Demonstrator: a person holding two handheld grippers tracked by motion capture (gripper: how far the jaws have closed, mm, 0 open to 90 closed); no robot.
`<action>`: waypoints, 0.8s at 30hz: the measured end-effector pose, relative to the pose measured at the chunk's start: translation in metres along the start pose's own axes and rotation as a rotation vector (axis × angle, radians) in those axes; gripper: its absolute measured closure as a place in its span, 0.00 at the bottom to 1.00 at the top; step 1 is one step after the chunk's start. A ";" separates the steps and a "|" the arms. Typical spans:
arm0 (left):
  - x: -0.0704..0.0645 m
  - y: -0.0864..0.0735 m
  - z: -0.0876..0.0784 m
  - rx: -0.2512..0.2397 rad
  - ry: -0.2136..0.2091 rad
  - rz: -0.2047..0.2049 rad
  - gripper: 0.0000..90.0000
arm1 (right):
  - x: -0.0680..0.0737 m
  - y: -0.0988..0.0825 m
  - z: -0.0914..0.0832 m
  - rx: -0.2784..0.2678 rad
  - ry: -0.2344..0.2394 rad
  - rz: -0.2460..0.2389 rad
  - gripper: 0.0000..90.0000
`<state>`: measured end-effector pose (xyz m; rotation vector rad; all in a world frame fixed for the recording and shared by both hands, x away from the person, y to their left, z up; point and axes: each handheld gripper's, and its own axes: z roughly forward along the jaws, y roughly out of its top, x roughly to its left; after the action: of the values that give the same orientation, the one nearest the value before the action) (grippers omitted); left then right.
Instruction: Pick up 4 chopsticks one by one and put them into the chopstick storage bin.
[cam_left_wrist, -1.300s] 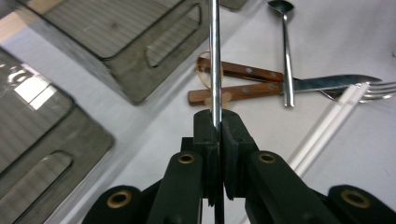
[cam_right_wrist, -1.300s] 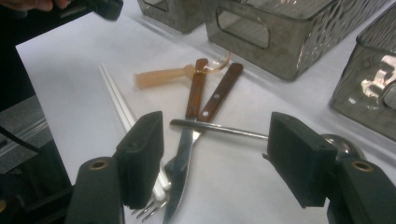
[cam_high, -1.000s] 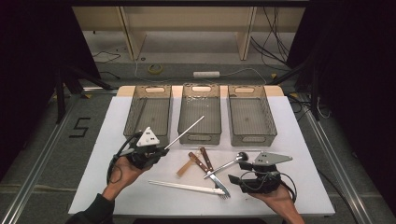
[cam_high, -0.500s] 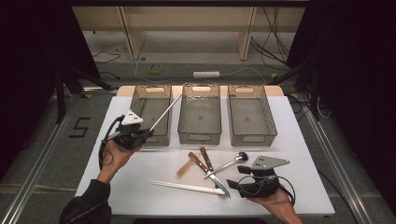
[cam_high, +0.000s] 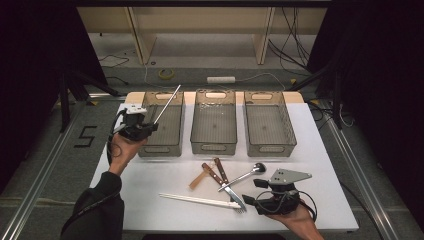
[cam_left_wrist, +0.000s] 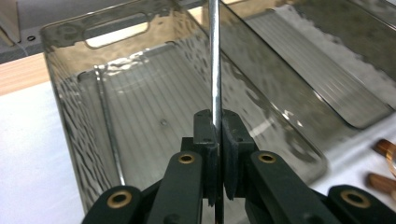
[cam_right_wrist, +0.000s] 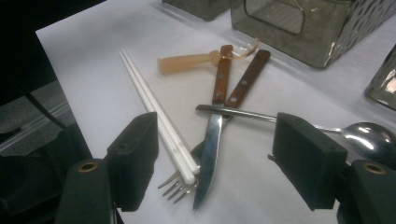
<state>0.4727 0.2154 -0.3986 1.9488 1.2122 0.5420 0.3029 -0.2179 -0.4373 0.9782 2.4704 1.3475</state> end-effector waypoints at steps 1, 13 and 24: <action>0.002 0.001 0.002 -0.004 0.003 -0.008 0.95 | 0.000 0.000 0.000 0.000 -0.001 -0.001 0.36; 0.018 -0.002 0.027 0.034 0.044 -0.080 0.95 | 0.000 -0.001 -0.001 -0.001 0.004 0.000 0.36; 0.027 -0.007 0.041 0.071 0.082 -0.115 0.94 | 0.000 0.000 -0.001 0.003 0.007 0.002 0.37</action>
<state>0.5094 0.2253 -0.4308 1.9175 1.4025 0.5305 0.3021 -0.2182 -0.4373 0.9781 2.4779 1.3498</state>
